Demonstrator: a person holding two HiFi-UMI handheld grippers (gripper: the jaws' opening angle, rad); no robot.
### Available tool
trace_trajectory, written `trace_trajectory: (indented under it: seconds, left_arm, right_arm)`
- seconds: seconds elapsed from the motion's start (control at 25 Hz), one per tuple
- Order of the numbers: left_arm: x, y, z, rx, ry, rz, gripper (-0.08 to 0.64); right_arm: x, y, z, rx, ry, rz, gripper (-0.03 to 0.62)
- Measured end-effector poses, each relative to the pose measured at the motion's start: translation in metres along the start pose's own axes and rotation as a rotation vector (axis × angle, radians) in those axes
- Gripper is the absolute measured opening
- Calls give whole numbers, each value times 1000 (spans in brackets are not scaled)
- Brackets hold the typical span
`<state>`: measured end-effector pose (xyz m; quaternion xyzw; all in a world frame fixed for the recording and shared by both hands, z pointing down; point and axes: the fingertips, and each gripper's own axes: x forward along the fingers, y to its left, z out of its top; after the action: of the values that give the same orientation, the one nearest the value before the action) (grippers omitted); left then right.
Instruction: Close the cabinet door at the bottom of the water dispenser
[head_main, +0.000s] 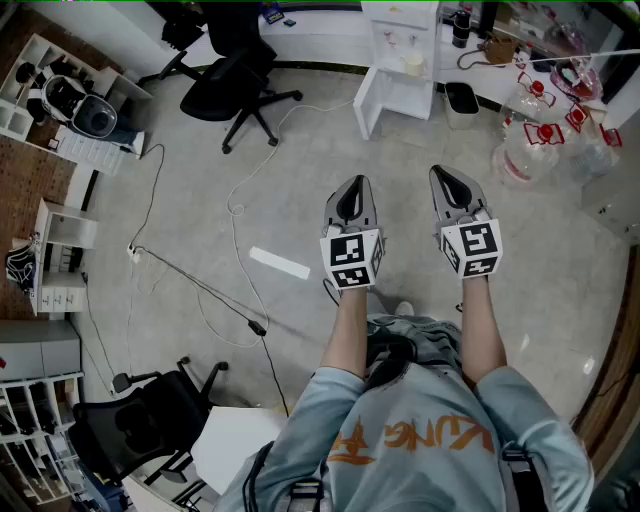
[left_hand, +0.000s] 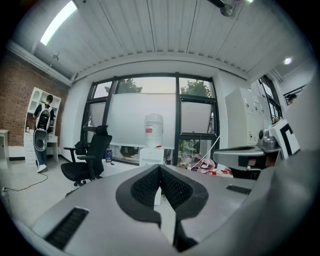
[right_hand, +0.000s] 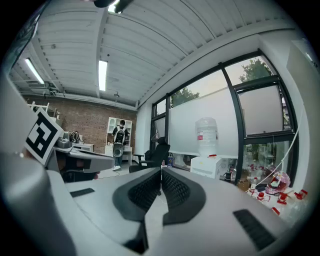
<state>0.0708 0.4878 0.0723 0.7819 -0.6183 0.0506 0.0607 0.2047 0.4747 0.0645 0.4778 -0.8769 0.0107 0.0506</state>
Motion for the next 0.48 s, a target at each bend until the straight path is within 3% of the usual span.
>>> trace_trajectory:
  seconds: [0.28,0.48]
  left_arm:
    - [2,-8,12,17,-8,3,11]
    - [2,15,22,0,-35,38,11]
  right_arm:
    - [-2,-16,6,25,-11,3,29]
    - [10,-10,12,20,-14,18,29]
